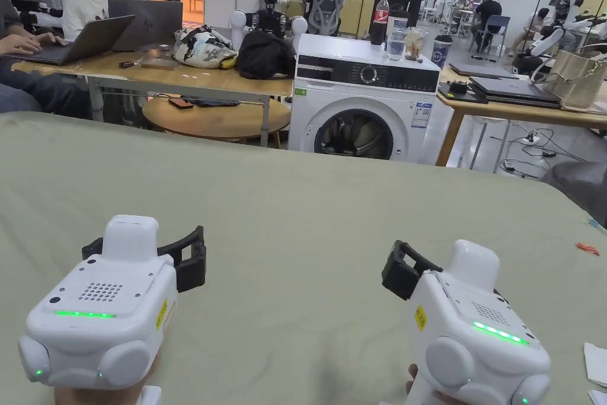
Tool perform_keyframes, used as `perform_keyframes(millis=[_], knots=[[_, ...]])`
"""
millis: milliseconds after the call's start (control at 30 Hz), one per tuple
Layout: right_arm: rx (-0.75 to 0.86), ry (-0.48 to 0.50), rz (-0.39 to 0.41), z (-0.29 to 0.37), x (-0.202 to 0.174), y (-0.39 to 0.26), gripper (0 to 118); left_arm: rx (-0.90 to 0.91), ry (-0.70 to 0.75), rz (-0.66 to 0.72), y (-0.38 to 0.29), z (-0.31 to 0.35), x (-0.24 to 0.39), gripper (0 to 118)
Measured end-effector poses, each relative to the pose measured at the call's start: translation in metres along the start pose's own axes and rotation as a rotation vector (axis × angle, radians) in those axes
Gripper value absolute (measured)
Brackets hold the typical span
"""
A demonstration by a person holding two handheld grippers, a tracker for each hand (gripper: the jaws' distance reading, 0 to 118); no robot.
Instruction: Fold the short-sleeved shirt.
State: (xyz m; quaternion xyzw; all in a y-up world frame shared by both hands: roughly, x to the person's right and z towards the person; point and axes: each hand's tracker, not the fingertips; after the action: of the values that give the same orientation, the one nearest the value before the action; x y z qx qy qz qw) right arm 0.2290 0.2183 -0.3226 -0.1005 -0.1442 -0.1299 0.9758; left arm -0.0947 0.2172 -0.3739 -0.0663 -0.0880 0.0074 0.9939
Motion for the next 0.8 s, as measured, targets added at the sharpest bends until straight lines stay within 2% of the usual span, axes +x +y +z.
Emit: perform_keyframes(millis=[267,533,800], knots=[[0.012,-0.054,0.082,-0.002,-0.013,-0.008,91,-0.005,0.006,-0.019,0.001,0.0,0.002,81],[-0.002,-0.041,0.083,-0.006,-0.015,-0.009,91,0.016,0.061,-0.034,0.001,0.003,0.003,81],[-0.013,-0.033,0.091,-0.007,-0.015,-0.01,91,0.011,0.054,-0.032,0.001,0.001,0.001,81]])
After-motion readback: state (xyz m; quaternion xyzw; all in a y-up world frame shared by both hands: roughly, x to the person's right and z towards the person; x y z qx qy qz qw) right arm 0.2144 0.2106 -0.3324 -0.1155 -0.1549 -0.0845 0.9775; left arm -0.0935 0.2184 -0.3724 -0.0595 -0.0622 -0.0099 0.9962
